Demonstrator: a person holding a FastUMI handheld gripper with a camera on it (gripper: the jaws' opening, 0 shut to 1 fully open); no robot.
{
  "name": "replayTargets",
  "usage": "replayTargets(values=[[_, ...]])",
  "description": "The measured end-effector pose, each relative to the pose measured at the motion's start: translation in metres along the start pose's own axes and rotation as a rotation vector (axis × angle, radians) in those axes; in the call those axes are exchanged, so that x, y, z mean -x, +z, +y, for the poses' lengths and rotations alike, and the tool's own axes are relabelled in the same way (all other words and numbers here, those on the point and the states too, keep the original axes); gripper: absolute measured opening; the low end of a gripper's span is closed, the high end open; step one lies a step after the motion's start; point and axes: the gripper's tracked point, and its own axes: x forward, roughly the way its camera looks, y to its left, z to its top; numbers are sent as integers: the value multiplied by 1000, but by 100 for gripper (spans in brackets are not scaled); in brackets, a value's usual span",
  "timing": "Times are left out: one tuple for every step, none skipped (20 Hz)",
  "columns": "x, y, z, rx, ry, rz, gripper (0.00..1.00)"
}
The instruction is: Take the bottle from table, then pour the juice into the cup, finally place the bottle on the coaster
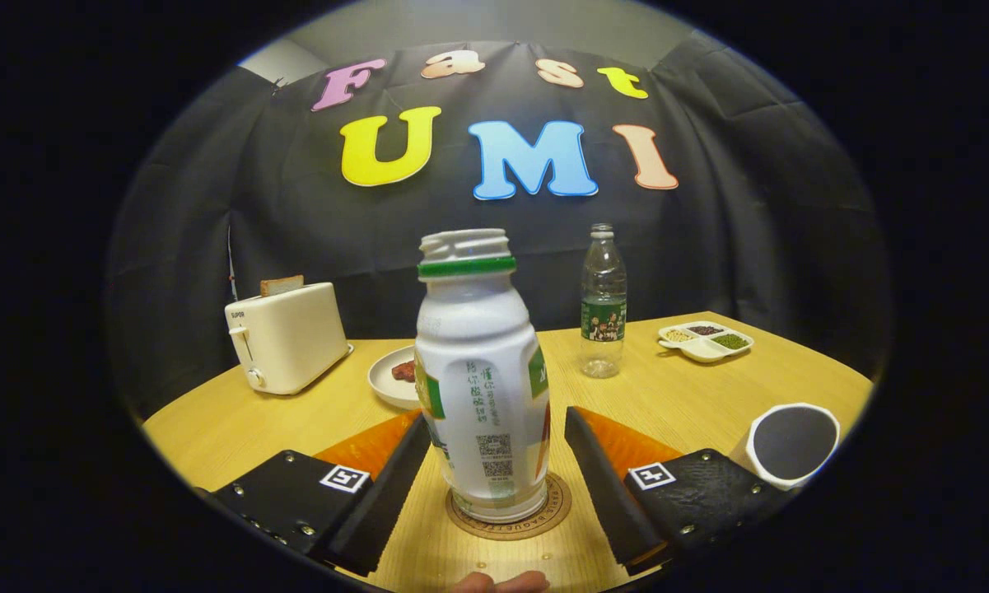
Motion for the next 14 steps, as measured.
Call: replayTargets(values=[[0,-3,1,7,1,8,99],[-1,-7,1,13,4,19,99],[-1,-10,2,15,6,30,99],[2,-8,1,20,12,20,99],[4,-7,2,22,12,18,99],[5,-6,4,31,12,13,99],[9,-3,4,40,15,6,99],[12,2,5,47,19,-6,99],[18,9,7,49,23,-19,99],[23,18,10,42,28,-40,99],[30,29,14,32,40,-67,99],[37,42,16,20,49,-94,99],[46,58,19,9,59,-124,99],[54,74,21,1,71,-152,98]])
